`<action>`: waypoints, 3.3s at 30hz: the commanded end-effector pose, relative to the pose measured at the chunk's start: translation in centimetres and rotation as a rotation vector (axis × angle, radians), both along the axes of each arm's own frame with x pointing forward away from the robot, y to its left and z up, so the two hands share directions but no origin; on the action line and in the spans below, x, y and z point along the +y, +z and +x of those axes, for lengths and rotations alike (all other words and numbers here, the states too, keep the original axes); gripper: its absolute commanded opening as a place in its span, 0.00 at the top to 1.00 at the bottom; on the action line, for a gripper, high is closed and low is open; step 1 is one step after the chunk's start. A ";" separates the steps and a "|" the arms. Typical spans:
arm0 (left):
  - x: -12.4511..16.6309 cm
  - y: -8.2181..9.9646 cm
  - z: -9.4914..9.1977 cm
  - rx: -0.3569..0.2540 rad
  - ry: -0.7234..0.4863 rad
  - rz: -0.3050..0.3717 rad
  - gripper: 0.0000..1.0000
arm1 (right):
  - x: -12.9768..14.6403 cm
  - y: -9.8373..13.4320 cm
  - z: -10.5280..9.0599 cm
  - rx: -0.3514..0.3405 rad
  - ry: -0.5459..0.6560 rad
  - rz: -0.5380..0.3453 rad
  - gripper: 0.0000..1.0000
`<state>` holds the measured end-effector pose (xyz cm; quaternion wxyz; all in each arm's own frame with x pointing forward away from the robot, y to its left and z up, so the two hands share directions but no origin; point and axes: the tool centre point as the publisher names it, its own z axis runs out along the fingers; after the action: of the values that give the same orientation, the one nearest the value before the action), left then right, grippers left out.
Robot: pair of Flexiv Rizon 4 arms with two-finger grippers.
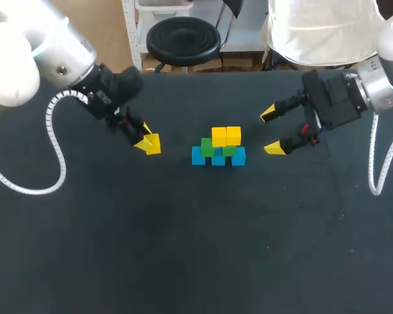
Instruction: Place the blue cubes, place green cubes on the blue cubes, place the yellow cubes on the green cubes, then place the red cubes on the yellow cubes, and place purple cube on the red cubes.
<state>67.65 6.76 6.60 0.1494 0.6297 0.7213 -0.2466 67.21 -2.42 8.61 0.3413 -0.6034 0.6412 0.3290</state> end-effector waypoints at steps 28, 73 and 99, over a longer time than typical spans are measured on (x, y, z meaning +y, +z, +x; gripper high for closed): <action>-7.7 3.4 -5.7 -0.112 -0.116 -0.036 1.00 | -0.1 0.0 0.0 -0.001 0.001 0.002 0.00; -9.5 4.1 -0.5 -0.081 -0.114 -0.032 1.00 | -0.1 0.0 0.0 -0.001 0.001 0.002 0.00; -10.3 2.1 0.1 -0.029 -0.122 -0.016 1.00 | -0.1 0.0 0.0 -0.001 0.001 0.002 0.00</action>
<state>67.63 -3.41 8.79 0.1517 0.6741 0.6771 -0.2531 67.21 -2.42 8.61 0.3413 -0.6034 0.6412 0.3290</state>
